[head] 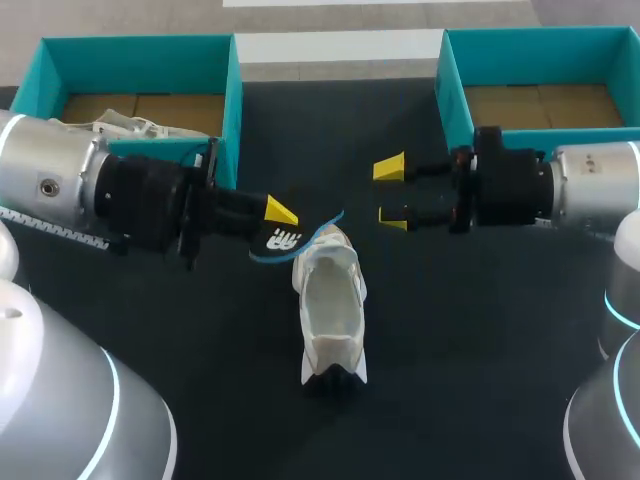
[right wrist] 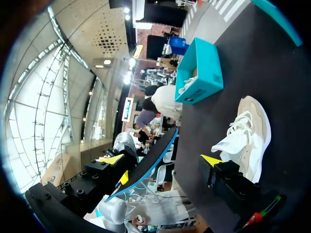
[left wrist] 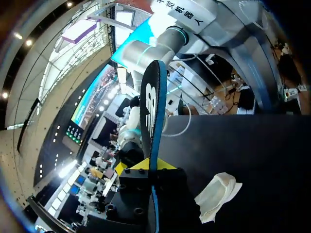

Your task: Take the shoe out of the shoebox, open the shoe tongue, remove and reinsert the insole, then place the shoe into the shoebox

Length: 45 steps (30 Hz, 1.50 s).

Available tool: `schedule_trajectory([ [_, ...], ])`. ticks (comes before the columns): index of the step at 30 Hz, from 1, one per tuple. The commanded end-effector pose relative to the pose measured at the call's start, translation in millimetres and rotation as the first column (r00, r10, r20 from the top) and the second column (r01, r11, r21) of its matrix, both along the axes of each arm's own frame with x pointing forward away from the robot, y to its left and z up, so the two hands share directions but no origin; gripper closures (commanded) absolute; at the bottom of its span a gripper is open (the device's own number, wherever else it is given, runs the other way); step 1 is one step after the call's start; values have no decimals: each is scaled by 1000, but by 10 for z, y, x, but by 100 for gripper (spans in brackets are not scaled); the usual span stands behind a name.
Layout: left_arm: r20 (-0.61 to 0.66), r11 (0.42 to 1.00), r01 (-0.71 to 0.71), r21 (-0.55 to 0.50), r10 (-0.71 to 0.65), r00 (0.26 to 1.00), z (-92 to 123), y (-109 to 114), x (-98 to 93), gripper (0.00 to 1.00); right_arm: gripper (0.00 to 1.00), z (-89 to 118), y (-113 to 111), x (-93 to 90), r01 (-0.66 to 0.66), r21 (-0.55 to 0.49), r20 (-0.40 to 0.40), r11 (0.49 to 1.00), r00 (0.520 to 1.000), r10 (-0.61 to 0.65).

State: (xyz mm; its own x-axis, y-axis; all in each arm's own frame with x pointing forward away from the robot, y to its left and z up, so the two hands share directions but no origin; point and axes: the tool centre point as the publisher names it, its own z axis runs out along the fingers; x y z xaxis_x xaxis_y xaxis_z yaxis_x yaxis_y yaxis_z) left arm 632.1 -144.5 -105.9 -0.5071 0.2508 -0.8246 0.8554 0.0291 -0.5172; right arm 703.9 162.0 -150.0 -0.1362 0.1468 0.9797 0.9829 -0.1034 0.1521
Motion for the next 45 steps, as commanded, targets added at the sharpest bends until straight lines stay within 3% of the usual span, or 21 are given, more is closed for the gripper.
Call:
schedule_trajectory([
  [1, 142, 1000, -10, 2, 10, 990, -16, -10, -10, 100, 0, -4, 22, 2, 2, -1, -1, 1000, 1000, -2],
  [13, 142, 1000, -10, 2, 10, 990, -16, -10, -10, 100, 0, -4, 22, 2, 2, -1, -1, 1000, 1000, -2],
  [21, 432, 999, 15, 38, -30, 902, -234, -37, 94, 100, 0, 2, 49, -16, -13, 42, -77, 999, 997, 16],
  [32, 507, 996, 80, 27, -82, 858, -468, -213, 219, 100, 0, 18, 168, -44, -40, 47, -101, 998, 994, 45],
  [42, 559, 992, 93, -80, -33, 829, -665, -378, 347, 100, 0, 64, 339, -37, -80, 79, -116, 994, 989, 88],
  [45, 569, 989, 100, -106, -23, 822, -686, -442, 354, 100, 9, 80, 378, -21, -90, 85, -116, 992, 988, 100],
])
